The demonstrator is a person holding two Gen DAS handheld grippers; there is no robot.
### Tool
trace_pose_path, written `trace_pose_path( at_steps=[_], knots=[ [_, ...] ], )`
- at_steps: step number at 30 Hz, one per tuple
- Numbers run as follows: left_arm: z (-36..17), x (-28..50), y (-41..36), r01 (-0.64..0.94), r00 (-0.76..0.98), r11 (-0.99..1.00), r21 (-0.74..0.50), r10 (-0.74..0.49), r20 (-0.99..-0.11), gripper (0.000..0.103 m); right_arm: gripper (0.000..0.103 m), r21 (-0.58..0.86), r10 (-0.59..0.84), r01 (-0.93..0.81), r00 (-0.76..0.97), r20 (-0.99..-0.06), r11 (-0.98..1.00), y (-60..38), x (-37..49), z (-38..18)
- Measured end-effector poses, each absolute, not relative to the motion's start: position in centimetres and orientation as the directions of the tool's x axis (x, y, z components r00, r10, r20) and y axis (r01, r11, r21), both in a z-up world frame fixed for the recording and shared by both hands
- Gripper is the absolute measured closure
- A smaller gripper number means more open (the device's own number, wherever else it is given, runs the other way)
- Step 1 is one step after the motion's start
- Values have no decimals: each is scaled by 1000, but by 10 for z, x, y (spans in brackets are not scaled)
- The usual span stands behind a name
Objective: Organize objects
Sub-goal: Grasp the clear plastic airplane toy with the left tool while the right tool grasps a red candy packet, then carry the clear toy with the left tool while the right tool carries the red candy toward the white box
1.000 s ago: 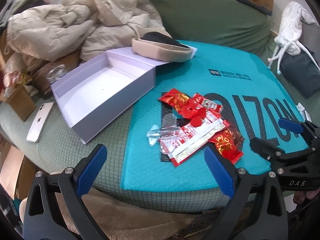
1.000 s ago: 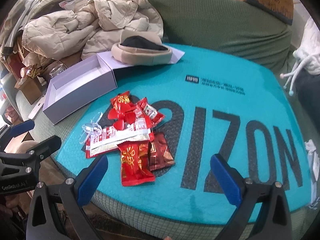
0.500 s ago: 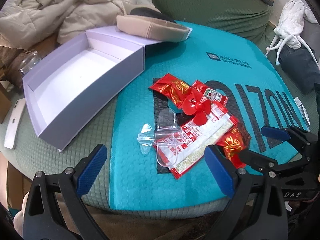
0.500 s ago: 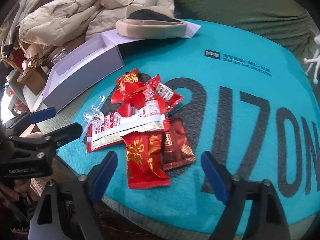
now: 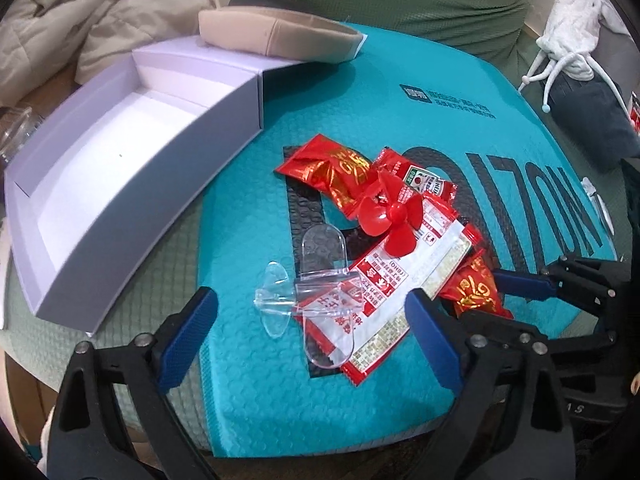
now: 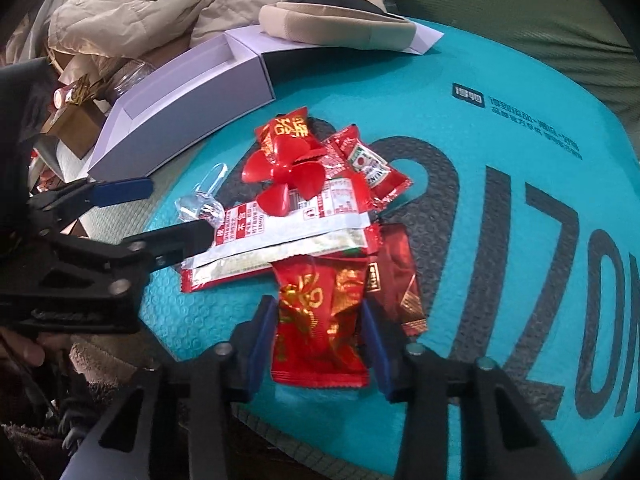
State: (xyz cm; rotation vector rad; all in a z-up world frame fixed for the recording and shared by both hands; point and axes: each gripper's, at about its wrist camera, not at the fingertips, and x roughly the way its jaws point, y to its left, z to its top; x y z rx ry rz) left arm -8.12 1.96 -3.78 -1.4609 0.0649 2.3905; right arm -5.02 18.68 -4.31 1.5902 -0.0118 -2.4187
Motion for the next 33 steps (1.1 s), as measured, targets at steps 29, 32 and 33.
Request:
trace_pose_path(
  at_steps=[29,32,33],
  knots=[
    [-23,-68,60,-432,-402,-880,-199,385,-831,43,62,89,-119,88,-447,-886,-992,239,-34,-21],
    [-21,-64,52,-414,-416,-890,-190,371,-831,43,62,91,-135,116,-455,-880,-989,233,-33,-17],
    [-20,-63,49,-406,-421,-894,-188,366,-830,43,62,91,-140,127,-455,-879,-988,230,-33,-16]
  ],
)
